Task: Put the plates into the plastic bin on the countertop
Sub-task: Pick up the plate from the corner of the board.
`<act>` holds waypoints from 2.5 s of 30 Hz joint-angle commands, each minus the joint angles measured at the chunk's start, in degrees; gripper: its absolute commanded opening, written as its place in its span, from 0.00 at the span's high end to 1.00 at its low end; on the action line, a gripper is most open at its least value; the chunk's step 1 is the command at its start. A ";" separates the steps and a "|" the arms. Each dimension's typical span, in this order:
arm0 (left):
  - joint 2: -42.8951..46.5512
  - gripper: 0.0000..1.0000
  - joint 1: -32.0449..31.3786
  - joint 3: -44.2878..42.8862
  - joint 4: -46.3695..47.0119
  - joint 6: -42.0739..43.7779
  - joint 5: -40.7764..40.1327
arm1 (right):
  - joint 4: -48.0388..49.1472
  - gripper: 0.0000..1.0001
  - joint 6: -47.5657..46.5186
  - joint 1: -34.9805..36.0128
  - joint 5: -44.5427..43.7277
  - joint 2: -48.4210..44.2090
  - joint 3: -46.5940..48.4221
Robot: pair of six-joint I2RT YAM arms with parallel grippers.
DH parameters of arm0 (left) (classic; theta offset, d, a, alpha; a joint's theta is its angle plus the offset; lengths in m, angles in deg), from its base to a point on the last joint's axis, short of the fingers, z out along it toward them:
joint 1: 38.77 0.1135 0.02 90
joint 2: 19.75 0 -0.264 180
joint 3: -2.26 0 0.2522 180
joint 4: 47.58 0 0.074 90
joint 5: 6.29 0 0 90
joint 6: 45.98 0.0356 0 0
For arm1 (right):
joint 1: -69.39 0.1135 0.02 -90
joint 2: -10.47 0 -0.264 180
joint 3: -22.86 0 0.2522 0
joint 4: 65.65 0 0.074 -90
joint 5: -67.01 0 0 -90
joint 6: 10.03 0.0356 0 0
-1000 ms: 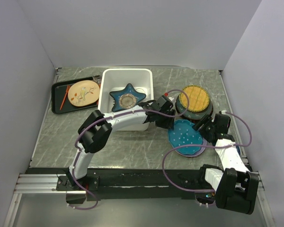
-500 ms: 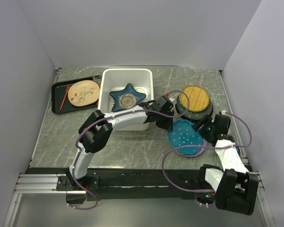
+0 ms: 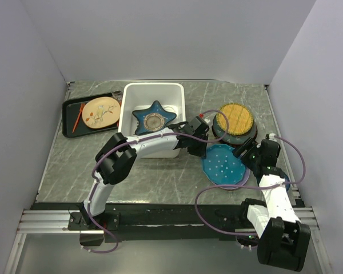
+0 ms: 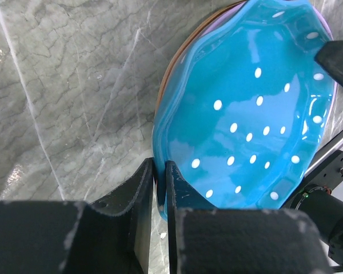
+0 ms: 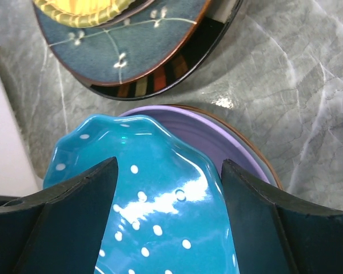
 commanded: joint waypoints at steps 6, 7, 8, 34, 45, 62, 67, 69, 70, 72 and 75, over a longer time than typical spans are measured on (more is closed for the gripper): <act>4.60 0.96 -0.19 -1.24 1.50 0.28 -0.14 | 0.76 0.18 0.94 0.49 5.49 -2.54 1.16; 4.78 0.96 -0.10 -1.41 1.33 0.28 -0.23 | 0.67 0.18 0.85 0.49 5.66 -2.54 1.25; 4.86 0.97 -0.10 -1.59 1.33 0.28 -0.23 | 0.58 0.18 0.77 0.49 5.66 -2.88 1.34; 10.31 0.99 -0.02 -5.11 0.10 0.89 -1.64 | -1.70 0.11 0.41 0.49 7.07 -6.23 5.12; 12.60 0.99 -0.02 -5.90 0.18 0.63 -1.99 | -2.85 0.11 0.41 0.49 7.68 -8.42 5.39; 13.65 0.99 0.07 -8.53 -0.96 1.07 -3.22 | -5.22 0.10 -0.03 0.49 8.21 -11.32 6.70; 14.09 0.99 0.16 -9.59 -1.92 1.59 -4.27 | -5.75 0.10 -0.20 0.49 8.30 -11.85 7.05; 14.27 0.99 0.42 -10.03 -2.27 1.77 -4.62 | -5.92 0.10 -0.29 0.58 8.30 -11.94 7.14; 14.44 0.99 0.51 -10.12 -2.71 1.86 -4.80 | -6.01 0.11 -0.29 0.49 8.30 -12.03 7.23; 14.79 0.99 0.86 -10.29 -2.89 2.03 -5.15 | -6.10 0.11 -0.29 0.49 8.39 -12.20 7.23; 15.76 0.99 1.22 -10.29 -3.07 2.21 -5.59 | -6.10 0.11 -0.11 0.49 8.47 -12.47 7.14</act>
